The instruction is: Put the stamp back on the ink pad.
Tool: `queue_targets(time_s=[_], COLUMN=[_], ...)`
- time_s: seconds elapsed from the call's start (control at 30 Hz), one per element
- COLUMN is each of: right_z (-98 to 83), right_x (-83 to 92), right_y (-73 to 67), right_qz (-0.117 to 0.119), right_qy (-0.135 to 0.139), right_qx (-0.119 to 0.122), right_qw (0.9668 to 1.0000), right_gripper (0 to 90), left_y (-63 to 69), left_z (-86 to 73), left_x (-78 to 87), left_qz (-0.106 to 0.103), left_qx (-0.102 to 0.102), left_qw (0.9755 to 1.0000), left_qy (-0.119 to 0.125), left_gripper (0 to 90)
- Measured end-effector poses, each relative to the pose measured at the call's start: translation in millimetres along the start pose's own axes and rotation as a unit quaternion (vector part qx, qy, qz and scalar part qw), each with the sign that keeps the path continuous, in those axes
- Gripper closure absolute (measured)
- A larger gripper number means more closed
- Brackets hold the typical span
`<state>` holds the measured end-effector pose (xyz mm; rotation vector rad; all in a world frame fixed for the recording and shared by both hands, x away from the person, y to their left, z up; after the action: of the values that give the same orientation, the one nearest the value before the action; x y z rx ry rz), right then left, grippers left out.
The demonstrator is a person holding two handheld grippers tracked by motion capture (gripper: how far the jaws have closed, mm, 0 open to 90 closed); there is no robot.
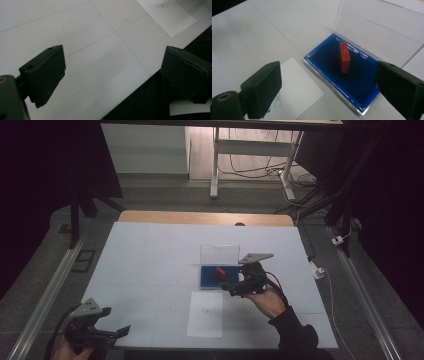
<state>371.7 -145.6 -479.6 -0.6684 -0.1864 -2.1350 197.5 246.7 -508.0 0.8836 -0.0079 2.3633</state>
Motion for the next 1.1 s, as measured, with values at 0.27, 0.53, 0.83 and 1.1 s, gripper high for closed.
queue_targets(time_s=[0.27, 0.53, 0.83, 1.1], right_z=[-6.7, -20.0, -34.0, -47.8], right_x=[16.8, 39.3, 61.4, 85.1], right_y=[-5.3, -7.1, -3.1, -3.2], right_qz=[-0.004, -0.010, -0.024, -0.042], right_qy=[0.001, 0.003, 0.012, 0.018], right_qx=[0.007, 0.000, -0.009, -0.019], right_qw=[1.0000, 0.9999, 0.9996, 0.9988], right_gripper=[1.5, 0.0, 0.0, 0.0], left_y=[-0.1, 0.2, -0.1, -0.2], left_z=[0.0, 0.1, 0.1, 0.2], left_x=[-0.1, -0.2, 0.0, -0.2], left_qz=[0.000, 0.000, 0.000, 0.001], left_qx=[0.001, 0.001, 0.001, 0.003], left_qw=[1.0000, 1.0000, 1.0000, 1.0000], left_qy=[0.000, -0.001, 0.000, 0.001], left_gripper=[5.9, 5.9, 5.9, 5.7])
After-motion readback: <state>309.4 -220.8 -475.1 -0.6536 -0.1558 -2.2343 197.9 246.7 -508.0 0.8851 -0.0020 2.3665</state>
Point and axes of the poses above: each handheld gripper's, and its own axes: x roughly backward along the jaws, z roughly out of its top, y roughly to its right, the point moved 4 cm from there along -x, roughly forward along the jaws, and after that the axes turned 9 degrees about y, right-handed, at the moved point
